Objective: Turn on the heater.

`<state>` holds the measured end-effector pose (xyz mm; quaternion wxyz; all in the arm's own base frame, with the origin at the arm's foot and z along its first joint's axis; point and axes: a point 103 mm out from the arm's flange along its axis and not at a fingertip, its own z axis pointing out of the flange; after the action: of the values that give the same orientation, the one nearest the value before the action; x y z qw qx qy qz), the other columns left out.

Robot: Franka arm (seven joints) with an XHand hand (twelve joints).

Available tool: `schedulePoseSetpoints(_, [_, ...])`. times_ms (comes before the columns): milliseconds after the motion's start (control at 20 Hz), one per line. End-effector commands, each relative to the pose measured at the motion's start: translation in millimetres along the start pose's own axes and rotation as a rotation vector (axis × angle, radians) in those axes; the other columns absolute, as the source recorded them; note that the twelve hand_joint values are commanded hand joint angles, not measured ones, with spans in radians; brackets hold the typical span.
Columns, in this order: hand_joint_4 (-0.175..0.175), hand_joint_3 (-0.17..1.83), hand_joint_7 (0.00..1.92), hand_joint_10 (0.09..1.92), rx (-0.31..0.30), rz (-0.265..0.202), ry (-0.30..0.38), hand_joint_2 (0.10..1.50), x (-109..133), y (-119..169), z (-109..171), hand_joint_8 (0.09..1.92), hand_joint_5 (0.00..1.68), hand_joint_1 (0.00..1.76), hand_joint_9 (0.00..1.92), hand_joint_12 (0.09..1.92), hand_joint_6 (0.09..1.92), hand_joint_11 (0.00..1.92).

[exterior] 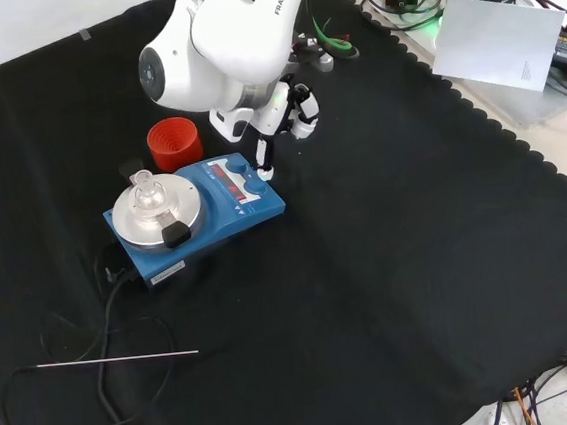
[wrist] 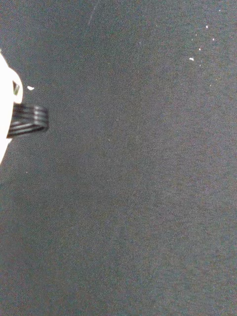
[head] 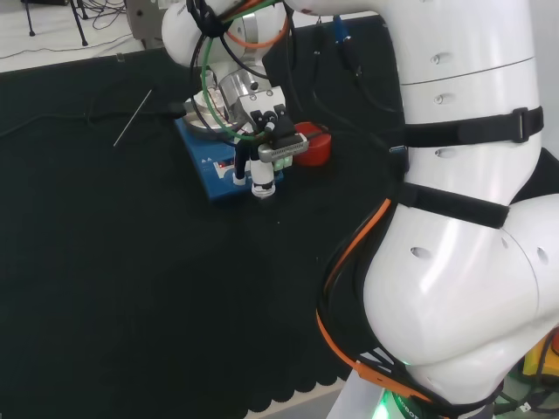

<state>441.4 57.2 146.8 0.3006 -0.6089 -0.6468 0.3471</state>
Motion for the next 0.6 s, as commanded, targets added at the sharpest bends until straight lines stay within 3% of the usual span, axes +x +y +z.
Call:
schedulePoseSetpoints(50, [-0.005, 1.02, 1.77, 1.43, -0.001, -0.019, 0.013, 0.68, -6, -5, -3, 1.60, 0.28, 1.42, 1.92, 1.55, 0.09, 1.92])
schedulePoseSetpoints(150, [-0.006, 1.02, 1.77, 1.43, -0.006, -0.032, 0.015, 0.68, -7, -13, -11, 1.60, 0.28, 1.42, 1.92, 1.55, 0.09, 1.92])
schedulePoseSetpoints(300, [-0.006, 1.02, 1.77, 1.43, -0.030, -0.091, 0.014, 0.68, -4, -31, -27, 1.60, 0.28, 1.42, 1.92, 1.55, 0.09, 1.92])
schedulePoseSetpoints(600, [-0.006, 1.03, 1.77, 1.42, -0.062, -0.106, 0.023, 0.68, -9, -51, -43, 1.60, 0.29, 1.42, 1.92, 1.55, 0.09, 1.92])
